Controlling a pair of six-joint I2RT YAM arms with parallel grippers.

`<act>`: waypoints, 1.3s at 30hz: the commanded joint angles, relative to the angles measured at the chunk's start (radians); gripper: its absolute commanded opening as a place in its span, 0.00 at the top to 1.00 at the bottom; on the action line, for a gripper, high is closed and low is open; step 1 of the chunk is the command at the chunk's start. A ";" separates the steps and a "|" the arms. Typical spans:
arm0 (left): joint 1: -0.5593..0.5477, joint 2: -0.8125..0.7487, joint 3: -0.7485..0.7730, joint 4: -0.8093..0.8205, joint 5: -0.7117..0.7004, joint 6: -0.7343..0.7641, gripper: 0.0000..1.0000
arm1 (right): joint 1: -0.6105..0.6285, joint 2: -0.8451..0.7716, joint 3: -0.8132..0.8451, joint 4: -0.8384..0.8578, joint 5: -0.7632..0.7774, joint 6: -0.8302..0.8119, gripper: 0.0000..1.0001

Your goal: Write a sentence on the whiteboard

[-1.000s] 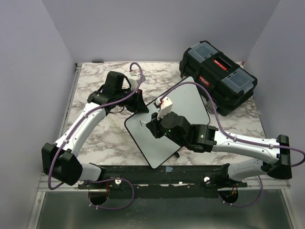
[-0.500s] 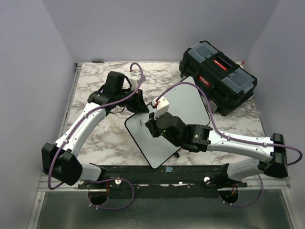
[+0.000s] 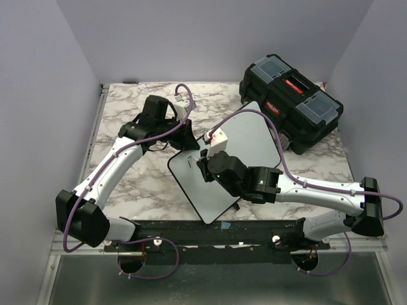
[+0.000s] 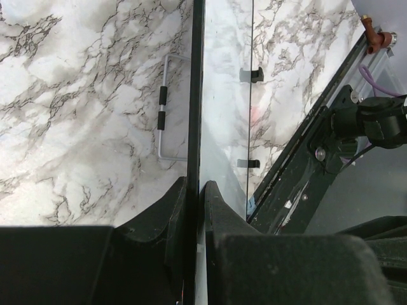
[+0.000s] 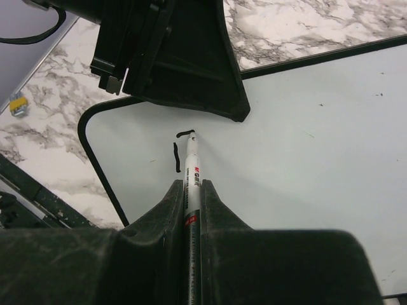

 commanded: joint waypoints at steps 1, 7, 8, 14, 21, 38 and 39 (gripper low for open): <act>0.003 -0.029 0.009 0.058 -0.133 0.050 1.00 | 0.003 -0.006 -0.017 -0.047 0.066 0.024 0.99; 0.003 -0.034 0.011 0.056 -0.126 0.051 1.00 | 0.003 -0.021 -0.040 -0.081 0.048 0.053 0.99; 0.003 -0.035 0.013 0.055 -0.127 0.051 1.00 | 0.003 -0.027 -0.043 -0.087 0.040 0.060 0.99; 0.003 -0.035 0.016 0.052 -0.119 0.054 1.00 | 0.002 -0.055 -0.070 -0.099 -0.036 0.093 0.99; 0.003 -0.038 0.014 0.053 -0.113 0.056 1.00 | 0.003 -0.062 -0.078 -0.068 -0.153 0.094 0.99; 0.003 -0.040 0.007 0.056 -0.114 0.054 1.00 | 0.002 -0.127 -0.044 0.076 -0.098 0.027 0.99; 0.003 -0.040 0.008 0.057 -0.114 0.054 1.00 | 0.002 -0.142 -0.056 0.089 -0.084 0.024 0.99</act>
